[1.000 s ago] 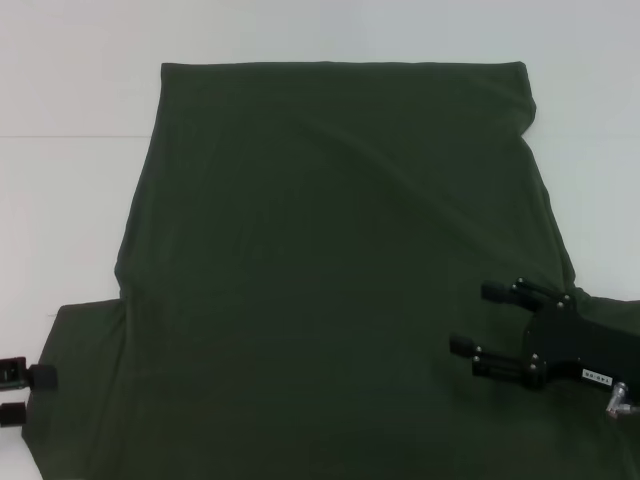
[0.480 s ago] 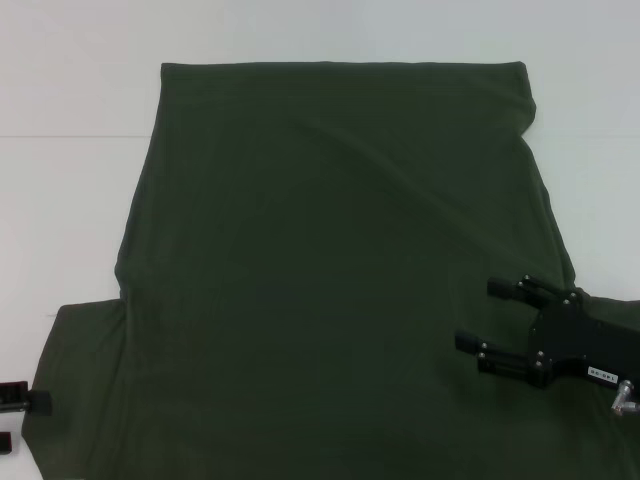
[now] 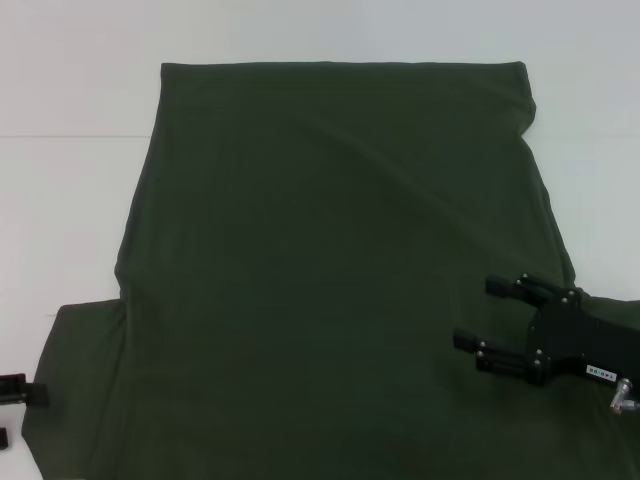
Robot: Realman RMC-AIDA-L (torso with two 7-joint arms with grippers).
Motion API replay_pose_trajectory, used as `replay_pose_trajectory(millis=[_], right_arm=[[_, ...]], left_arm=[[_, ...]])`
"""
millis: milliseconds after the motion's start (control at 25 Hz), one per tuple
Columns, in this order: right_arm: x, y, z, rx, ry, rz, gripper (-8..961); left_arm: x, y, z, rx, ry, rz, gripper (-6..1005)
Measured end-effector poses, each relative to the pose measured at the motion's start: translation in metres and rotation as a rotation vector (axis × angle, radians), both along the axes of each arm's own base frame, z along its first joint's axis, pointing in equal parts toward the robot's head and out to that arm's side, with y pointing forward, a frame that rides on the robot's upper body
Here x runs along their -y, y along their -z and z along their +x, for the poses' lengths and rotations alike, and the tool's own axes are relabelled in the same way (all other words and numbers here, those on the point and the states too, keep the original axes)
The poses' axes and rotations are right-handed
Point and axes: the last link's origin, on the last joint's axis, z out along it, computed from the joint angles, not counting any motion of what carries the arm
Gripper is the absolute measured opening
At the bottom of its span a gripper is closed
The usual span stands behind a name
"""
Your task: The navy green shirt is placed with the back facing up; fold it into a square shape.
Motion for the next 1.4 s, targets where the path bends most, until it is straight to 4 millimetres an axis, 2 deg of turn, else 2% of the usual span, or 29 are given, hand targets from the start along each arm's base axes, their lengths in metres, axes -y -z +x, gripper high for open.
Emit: replay_pose_trajectory(millis=[1400], right_arm=[[0.003,0.000,0.002,-0.002,0.007,-0.001,898]], left_arm=[[-0.007,0.013,0.004,0.008,-0.025,-0.012,842]])
